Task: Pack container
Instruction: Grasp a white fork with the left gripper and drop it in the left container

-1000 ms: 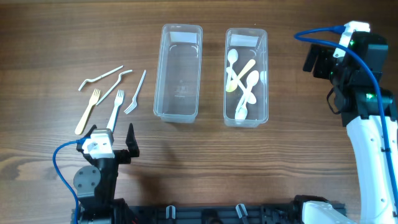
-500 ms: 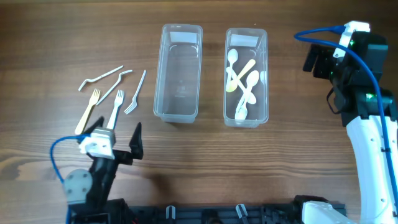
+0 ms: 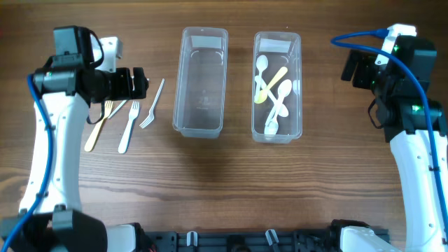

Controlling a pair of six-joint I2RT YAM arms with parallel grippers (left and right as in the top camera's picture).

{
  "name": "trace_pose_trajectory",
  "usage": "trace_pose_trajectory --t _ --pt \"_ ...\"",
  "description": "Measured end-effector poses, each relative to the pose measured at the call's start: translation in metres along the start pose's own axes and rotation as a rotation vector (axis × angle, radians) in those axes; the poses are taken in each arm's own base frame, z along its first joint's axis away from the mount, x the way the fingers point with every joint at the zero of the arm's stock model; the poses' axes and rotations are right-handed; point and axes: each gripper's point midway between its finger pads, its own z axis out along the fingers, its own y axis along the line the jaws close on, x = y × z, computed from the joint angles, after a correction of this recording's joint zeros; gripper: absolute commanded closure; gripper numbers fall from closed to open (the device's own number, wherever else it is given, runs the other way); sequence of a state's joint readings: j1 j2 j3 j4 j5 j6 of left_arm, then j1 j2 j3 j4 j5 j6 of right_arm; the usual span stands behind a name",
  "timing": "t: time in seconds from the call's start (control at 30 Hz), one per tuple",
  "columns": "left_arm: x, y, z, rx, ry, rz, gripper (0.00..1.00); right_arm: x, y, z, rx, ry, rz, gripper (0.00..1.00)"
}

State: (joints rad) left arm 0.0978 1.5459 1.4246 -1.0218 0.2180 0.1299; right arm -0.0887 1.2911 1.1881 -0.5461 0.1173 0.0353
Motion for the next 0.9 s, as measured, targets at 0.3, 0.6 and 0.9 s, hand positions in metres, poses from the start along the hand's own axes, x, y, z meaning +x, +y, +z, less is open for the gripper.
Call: trace_pose_trajectory --t 0.3,0.6,0.9 --pt "0.017 0.002 0.046 0.060 0.144 0.121 0.02 0.000 0.000 0.000 0.000 0.000 0.000 0.01" --pt "0.036 0.011 0.118 0.128 0.275 0.165 0.41 0.000 0.000 0.000 0.000 0.000 0.000 0.00" --pt "0.048 0.013 0.143 0.140 0.310 0.163 0.43 0.000 0.000 0.000 0.000 0.000 0.000 0.00"
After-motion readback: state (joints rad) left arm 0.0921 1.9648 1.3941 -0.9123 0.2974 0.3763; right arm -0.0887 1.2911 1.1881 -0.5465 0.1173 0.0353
